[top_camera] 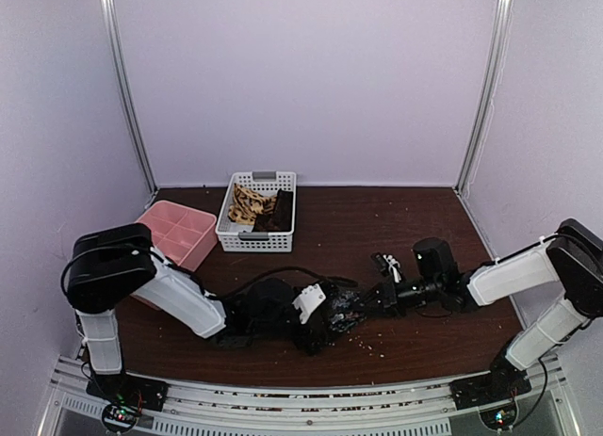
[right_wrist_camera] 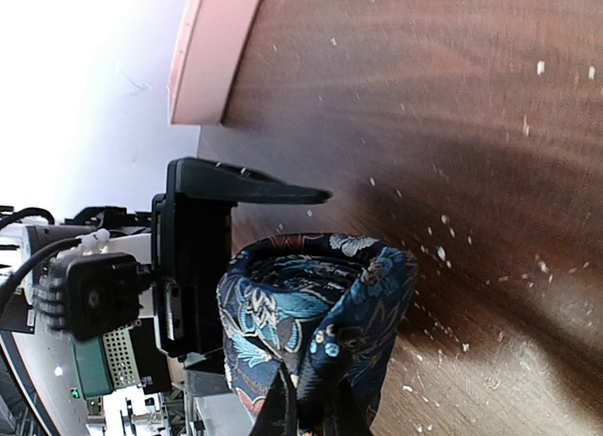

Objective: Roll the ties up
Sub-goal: Pass from the right arm to the left, then place the tie in the storage box, then adjust the tie in the storage box, then reset both arms

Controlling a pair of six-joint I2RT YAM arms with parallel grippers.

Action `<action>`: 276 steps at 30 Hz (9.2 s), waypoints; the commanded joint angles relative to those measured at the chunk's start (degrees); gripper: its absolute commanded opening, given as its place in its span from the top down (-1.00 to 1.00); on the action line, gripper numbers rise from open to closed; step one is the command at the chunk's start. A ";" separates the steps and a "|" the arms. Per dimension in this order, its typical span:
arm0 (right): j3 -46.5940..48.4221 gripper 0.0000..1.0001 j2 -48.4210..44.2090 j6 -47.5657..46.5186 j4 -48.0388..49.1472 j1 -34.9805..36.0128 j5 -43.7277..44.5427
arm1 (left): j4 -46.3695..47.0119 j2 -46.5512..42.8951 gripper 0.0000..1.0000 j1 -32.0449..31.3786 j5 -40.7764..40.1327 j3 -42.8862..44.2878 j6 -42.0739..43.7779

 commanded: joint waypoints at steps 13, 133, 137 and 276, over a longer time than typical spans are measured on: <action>7.14 1.00 -12.70 4.86 3.73 -3.67 -0.97 | -28.50 -35.66 -0.96 1.88 -16.15 -2.52 -12.67; 8.18 -0.99 -5.58 16.07 36.42 7.34 1.09 | -105.44 -24.52 1.00 55.14 14.50 34.63 21.39; 8.19 -0.99 -5.31 16.80 37.21 7.35 1.09 | -104.00 -22.66 1.00 56.99 15.74 35.70 23.72; 16.80 -0.99 -11.75 -0.56 5.31 5.45 1.55 | -96.74 -21.38 -0.96 57.23 -7.00 48.10 16.01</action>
